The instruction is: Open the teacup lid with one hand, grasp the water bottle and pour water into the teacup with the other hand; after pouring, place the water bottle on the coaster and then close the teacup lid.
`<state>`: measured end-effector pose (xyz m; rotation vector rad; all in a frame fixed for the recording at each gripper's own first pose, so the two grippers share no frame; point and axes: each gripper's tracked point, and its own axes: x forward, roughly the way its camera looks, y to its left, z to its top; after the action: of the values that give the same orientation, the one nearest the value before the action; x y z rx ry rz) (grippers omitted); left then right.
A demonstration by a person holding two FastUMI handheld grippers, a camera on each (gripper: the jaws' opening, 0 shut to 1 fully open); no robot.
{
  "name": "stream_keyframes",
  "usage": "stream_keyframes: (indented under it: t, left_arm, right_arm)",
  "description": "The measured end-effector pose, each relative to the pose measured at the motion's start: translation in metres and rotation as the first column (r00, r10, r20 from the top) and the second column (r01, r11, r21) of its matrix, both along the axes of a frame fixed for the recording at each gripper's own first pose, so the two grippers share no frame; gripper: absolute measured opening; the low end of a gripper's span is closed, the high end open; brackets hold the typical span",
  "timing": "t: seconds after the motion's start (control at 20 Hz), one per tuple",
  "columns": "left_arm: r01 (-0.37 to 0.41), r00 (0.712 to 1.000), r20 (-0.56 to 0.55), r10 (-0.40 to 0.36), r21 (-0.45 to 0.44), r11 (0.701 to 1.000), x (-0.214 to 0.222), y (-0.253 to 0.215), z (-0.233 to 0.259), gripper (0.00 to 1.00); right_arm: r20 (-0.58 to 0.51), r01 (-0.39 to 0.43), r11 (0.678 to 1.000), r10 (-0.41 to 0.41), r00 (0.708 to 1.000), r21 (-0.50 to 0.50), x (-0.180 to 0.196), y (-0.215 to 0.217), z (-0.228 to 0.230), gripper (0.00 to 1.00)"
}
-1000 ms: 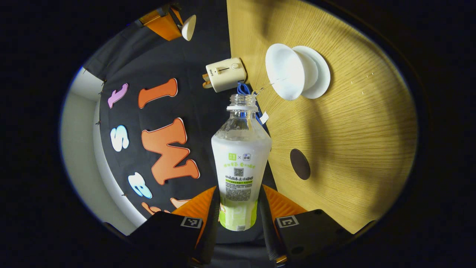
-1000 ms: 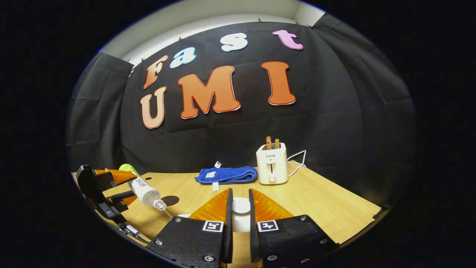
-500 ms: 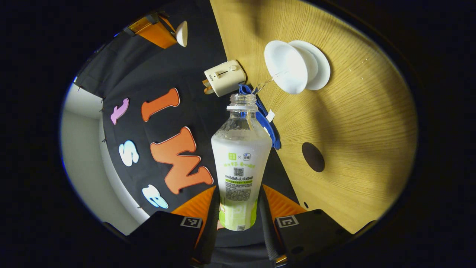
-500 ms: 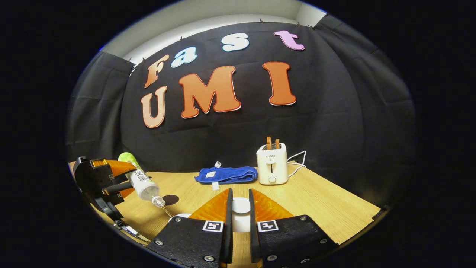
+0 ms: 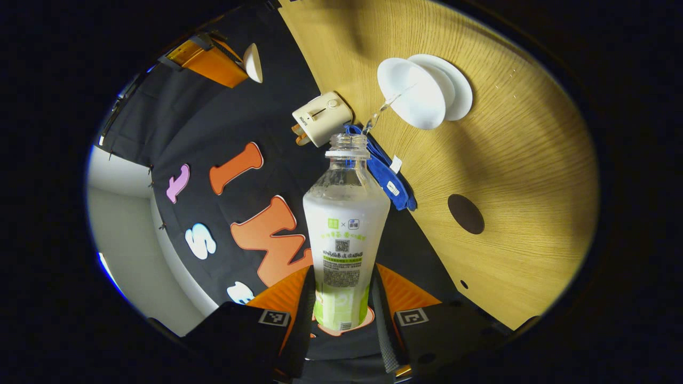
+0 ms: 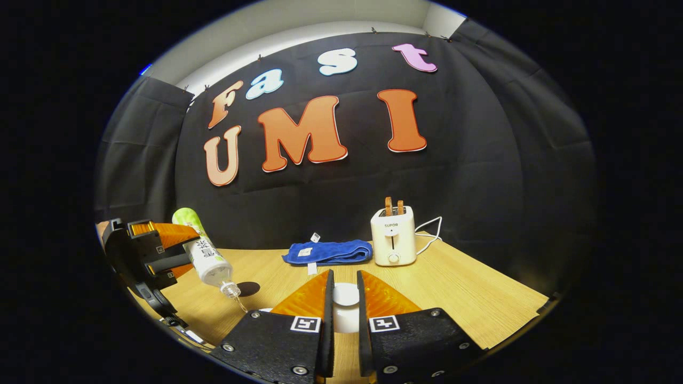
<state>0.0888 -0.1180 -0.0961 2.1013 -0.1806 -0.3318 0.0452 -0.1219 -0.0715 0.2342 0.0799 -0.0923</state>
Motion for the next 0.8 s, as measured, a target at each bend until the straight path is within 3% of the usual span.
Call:
stream_keyframes:
  t: [0.45, 0.8]
  left_arm:
    - [0.023, 0.998, 0.054, -0.024, 0.026, 0.999, 0.007, -0.004, 0.018, 0.58]
    - [0.031, 0.999, -0.011, -0.032, -0.031, 0.999, 0.004, -0.012, -0.014, 0.55]
  right_arm:
    - [0.001, -0.024, 1.0, 0.024, 1.0, -0.008, 0.002, 0.003, 0.0, 0.19]
    - [-0.008, -0.052, 0.999, 0.052, 0.999, -0.008, 0.004, 0.009, -0.004, 0.19]
